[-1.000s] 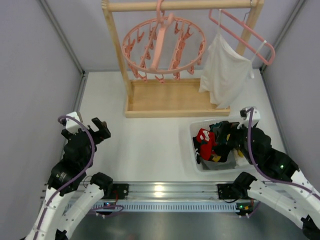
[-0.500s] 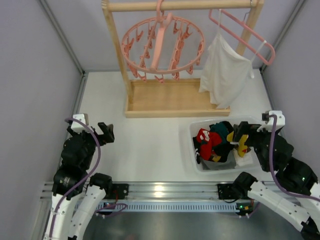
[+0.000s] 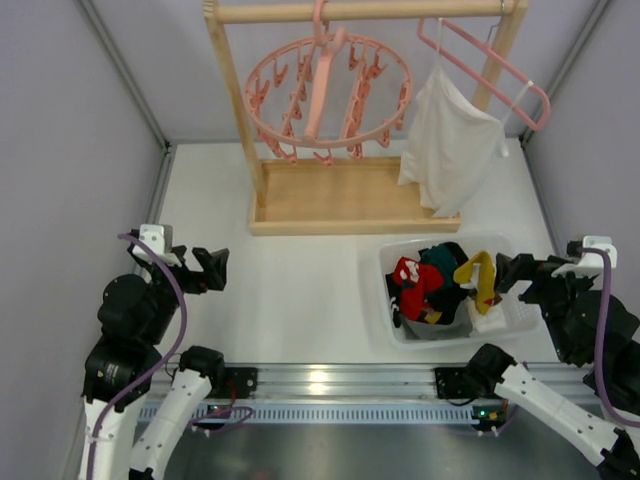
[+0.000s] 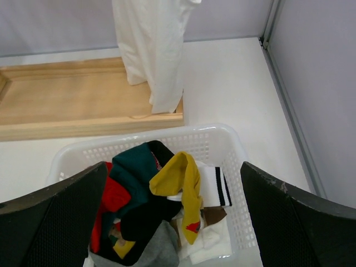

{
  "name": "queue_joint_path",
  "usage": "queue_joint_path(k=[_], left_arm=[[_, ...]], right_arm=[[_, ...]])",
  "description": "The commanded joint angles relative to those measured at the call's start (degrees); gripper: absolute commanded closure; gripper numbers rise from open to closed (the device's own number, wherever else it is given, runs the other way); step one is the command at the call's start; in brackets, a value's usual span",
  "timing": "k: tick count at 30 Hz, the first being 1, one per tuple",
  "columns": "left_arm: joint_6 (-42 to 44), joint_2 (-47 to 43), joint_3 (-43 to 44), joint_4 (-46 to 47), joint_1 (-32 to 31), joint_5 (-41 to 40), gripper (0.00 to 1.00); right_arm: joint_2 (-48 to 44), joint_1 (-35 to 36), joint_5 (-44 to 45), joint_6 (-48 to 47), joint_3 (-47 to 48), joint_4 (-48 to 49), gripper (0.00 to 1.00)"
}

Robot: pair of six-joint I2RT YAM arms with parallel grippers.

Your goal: Remove the socks clipped to the hanger

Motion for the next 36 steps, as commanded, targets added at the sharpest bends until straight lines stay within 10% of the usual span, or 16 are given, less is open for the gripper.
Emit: queue_joint_path(k=[1, 36], left_arm=[[1.7, -0.2, 2.0, -2.2, 0.3, 0.9, 0.02], [0.6, -1.7, 2.7, -2.0, 0.3, 1.4, 0.02]], right_arm=[[-0.9, -0.7, 0.7, -1.3, 1.8, -2.7, 0.01], [1.5, -0.6, 0.2, -1.0, 1.0, -2.0, 0.00]])
